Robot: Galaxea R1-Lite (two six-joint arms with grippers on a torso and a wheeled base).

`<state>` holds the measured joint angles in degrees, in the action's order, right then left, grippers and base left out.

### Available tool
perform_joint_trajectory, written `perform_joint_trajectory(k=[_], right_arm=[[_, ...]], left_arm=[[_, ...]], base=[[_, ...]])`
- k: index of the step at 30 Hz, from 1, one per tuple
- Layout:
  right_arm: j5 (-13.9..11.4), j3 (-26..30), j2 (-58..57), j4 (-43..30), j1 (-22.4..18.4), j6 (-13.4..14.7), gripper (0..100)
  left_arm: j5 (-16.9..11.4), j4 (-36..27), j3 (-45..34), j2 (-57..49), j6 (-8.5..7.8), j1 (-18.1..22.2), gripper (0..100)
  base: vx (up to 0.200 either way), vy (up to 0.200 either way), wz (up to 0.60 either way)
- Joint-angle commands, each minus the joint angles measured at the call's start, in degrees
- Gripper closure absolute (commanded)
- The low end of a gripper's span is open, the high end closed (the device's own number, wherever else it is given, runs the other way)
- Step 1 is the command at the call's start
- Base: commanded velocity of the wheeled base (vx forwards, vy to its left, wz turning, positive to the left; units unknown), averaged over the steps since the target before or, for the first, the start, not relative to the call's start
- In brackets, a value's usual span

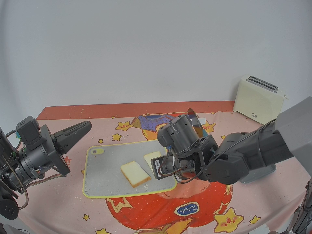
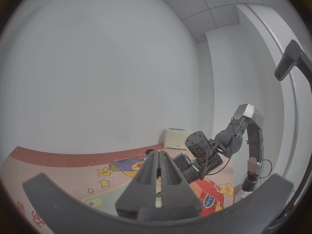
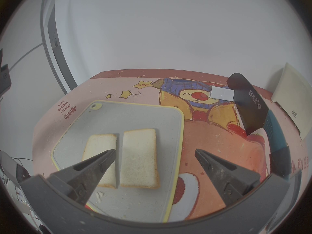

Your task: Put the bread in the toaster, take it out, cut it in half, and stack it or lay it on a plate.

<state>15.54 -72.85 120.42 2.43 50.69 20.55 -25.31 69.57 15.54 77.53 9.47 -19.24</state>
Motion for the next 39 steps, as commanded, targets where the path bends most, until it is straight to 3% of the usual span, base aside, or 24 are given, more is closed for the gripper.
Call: perform_joint_trajectory(k=[1,28,37,39], right_arm=[[0.0,-0.1,0.0,-0.1,0.2,0.0,100],[-0.3,0.8,-9.4,-0.7,-0.9,0.2,100],[-0.5,9.4,-22.6,-0.9,-7.4,0.2,100],[-0.8,12.6,-26.6,-0.9,-11.4,-0.1,100]], left_arm=[[0.0,0.0,0.1,0.0,0.02,0.0,100],[0.1,0.0,0.0,0.0,0.02,0.0,100],[0.0,0.0,0.0,0.1,0.02,0.0,100],[0.0,0.0,-0.1,0.1,0.02,0.0,100]], base=[[0.000,0.000,0.00],[0.000,0.000,0.00],[0.000,0.000,0.00],[0.000,0.000,0.00]])
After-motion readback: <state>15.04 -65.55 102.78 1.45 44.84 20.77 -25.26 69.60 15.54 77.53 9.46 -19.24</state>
